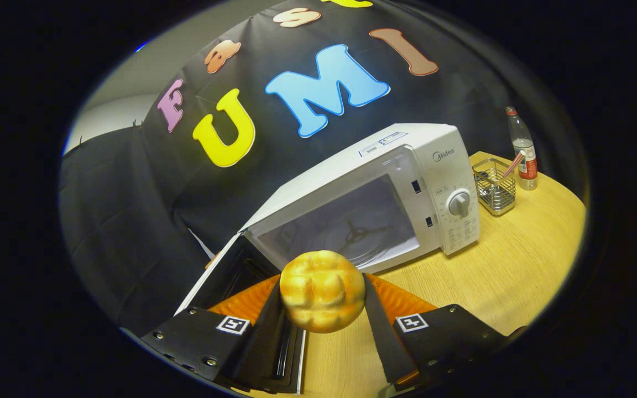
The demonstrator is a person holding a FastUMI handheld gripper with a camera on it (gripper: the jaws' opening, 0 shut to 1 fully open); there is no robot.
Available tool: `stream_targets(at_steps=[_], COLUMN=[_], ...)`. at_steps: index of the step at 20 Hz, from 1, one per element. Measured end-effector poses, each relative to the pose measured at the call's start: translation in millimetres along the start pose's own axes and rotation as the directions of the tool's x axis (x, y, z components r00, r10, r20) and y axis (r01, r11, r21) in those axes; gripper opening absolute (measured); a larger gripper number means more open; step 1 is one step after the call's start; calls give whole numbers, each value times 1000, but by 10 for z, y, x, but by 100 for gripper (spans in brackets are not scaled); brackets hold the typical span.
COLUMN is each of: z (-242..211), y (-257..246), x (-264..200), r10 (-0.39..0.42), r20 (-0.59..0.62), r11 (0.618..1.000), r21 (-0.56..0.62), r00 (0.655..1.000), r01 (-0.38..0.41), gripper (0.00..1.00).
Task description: Open the microwave, put the food inside, and close the microwave door.
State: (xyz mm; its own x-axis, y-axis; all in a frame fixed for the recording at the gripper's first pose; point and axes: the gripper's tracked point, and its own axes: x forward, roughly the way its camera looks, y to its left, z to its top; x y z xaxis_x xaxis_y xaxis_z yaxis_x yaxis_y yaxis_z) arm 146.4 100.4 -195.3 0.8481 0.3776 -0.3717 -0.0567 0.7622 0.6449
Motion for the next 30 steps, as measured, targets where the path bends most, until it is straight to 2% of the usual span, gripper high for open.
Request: stream_targets(at_steps=[16,26,30], z=[28,-95,-95], y=[-214,-524,-598], x=[1245,1838,1971], r10=[-15,-89,-120], r20=[62,45,53], r11=[1000,996,993], r21=[12,21,20], r00=[998,995,991], r01=[15,88,119], gripper=[81,81,86])
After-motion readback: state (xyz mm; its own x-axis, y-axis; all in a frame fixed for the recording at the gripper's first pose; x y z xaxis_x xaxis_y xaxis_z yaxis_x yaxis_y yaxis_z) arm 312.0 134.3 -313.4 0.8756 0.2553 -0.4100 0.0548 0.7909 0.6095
